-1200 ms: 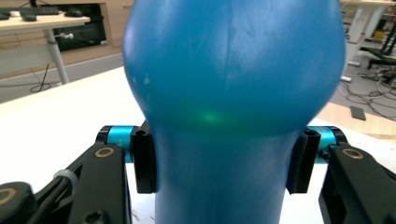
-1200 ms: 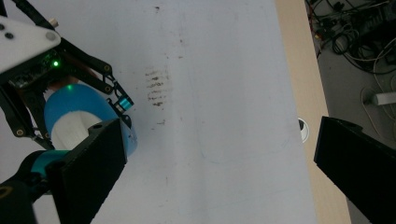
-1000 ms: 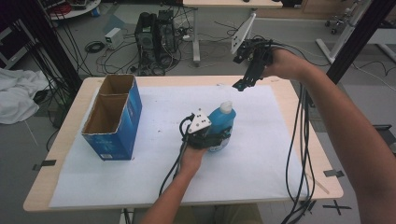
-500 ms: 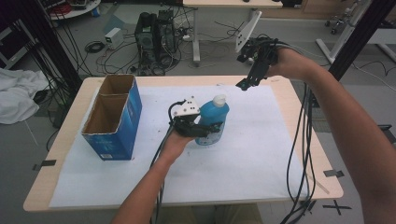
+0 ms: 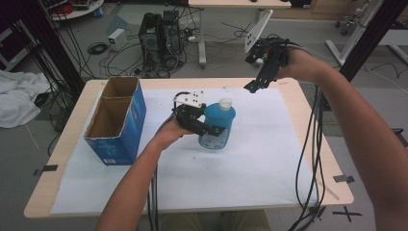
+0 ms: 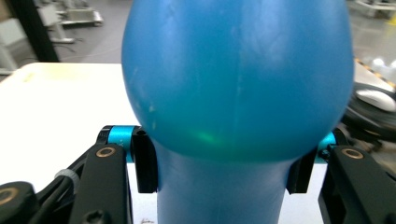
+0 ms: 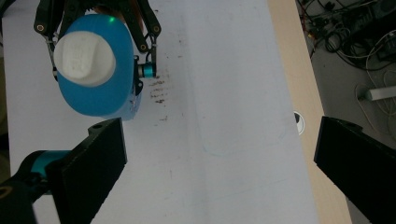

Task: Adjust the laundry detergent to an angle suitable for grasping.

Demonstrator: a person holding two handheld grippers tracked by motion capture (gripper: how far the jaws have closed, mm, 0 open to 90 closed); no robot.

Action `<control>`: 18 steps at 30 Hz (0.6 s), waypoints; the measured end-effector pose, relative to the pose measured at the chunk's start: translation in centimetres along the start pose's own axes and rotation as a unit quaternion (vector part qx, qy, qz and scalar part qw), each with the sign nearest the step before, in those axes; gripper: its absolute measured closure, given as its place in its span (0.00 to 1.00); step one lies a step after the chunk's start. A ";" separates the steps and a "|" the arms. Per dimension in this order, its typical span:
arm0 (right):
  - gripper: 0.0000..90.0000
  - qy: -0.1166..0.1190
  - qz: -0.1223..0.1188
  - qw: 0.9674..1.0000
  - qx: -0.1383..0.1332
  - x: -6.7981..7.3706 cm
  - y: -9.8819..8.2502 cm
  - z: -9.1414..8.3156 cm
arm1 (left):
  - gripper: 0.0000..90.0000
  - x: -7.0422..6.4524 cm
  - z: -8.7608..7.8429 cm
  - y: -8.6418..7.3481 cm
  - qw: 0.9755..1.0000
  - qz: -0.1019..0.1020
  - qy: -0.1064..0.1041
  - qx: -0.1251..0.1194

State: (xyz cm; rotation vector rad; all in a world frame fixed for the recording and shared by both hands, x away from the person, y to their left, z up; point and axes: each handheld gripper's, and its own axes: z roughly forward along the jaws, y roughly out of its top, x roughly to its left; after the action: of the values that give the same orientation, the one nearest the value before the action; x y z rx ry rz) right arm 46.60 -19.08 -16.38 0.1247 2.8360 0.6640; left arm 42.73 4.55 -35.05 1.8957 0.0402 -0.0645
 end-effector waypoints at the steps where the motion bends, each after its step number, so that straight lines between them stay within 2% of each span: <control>1: 0.02 0.000 0.001 1.000 0.002 0.0 0.0 0.0 | 0.48 0.3 0.0 -0.1 1.000 0.006 -0.012 0.002; 2: 0.02 0.000 0.002 1.000 0.003 0.0 0.0 0.1 | 0.48 0.3 0.0 -0.1 1.000 0.006 -0.012 0.002; 3: 0.01 0.000 -0.001 1.000 0.004 0.0 0.0 0.1 | 0.48 0.6 0.1 -0.2 1.000 0.014 -0.018 0.002; 5: 0.02 0.001 0.001 1.000 0.005 0.0 0.0 0.1 | 0.48 0.6 0.2 -0.4 1.000 0.011 -0.022 -0.003; 6: 0.02 0.001 0.002 1.000 0.005 0.0 0.0 0.1 | 0.48 0.8 0.2 -0.4 0.999 0.021 -0.026 0.006; 7: 0.02 0.000 0.002 1.000 0.004 -0.1 0.0 0.1 | 0.48 0.7 0.3 -0.5 0.999 0.019 -0.028 0.004; 8: 0.02 0.000 0.004 1.000 0.004 -0.1 0.0 0.2 | 0.48 0.7 0.6 -0.5 0.999 0.027 -0.034 0.005; 13: 0.02 0.001 0.004 1.000 0.006 -0.2 0.0 0.3 | 0.48 0.8 1.4 -0.7 0.999 0.033 -0.038 0.007; 18: 0.02 0.000 0.007 1.000 0.005 -0.2 -0.1 0.3 | 0.48 0.5 2.6 -0.9 0.999 0.028 -0.040 -0.001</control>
State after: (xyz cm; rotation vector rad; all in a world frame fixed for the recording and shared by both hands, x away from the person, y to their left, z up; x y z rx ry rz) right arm 46.87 -19.09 -16.61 0.1450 2.8424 0.6517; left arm 43.11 2.39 -36.76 1.8902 -0.0678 -0.1027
